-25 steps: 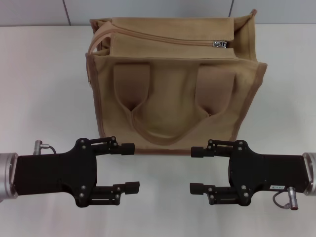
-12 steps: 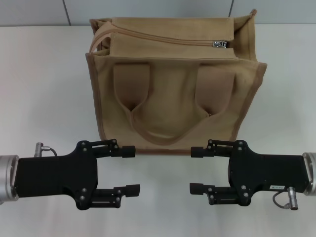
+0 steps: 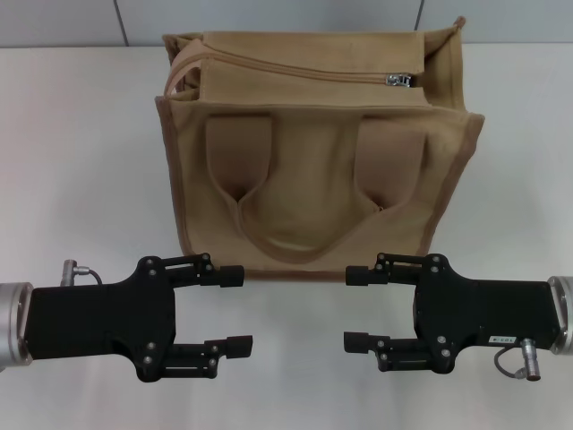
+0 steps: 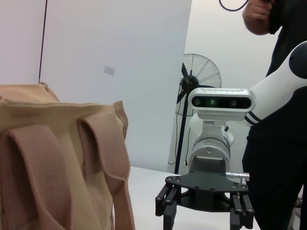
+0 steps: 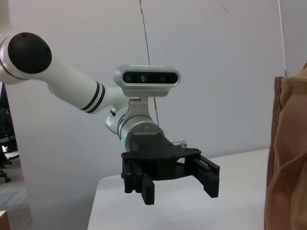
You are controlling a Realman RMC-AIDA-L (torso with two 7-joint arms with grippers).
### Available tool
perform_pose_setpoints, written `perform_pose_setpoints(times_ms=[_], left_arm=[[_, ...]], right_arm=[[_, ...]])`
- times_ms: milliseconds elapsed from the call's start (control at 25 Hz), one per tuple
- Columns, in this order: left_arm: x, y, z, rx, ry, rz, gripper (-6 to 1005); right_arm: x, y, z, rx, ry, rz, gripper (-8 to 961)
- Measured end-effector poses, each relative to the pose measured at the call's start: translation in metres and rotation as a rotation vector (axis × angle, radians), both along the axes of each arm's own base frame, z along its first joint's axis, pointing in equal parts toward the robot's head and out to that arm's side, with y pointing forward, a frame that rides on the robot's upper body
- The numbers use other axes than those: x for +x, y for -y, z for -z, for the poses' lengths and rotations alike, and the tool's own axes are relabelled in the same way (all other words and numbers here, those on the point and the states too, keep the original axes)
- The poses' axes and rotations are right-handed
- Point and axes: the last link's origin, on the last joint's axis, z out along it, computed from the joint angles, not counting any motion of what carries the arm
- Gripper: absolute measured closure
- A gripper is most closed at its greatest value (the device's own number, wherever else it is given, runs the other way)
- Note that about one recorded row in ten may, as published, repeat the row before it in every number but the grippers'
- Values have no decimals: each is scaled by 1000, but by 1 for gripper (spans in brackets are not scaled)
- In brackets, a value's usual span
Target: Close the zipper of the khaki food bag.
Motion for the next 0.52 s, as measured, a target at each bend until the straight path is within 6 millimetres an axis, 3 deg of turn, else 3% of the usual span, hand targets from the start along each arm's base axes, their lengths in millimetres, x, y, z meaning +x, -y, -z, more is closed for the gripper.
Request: perform_pose_setpoints(times_ms=[520], left_arm=[[0,0,0,0,0,1,251]], right_arm=[[-1,-1,0,1,1,-2,232]])
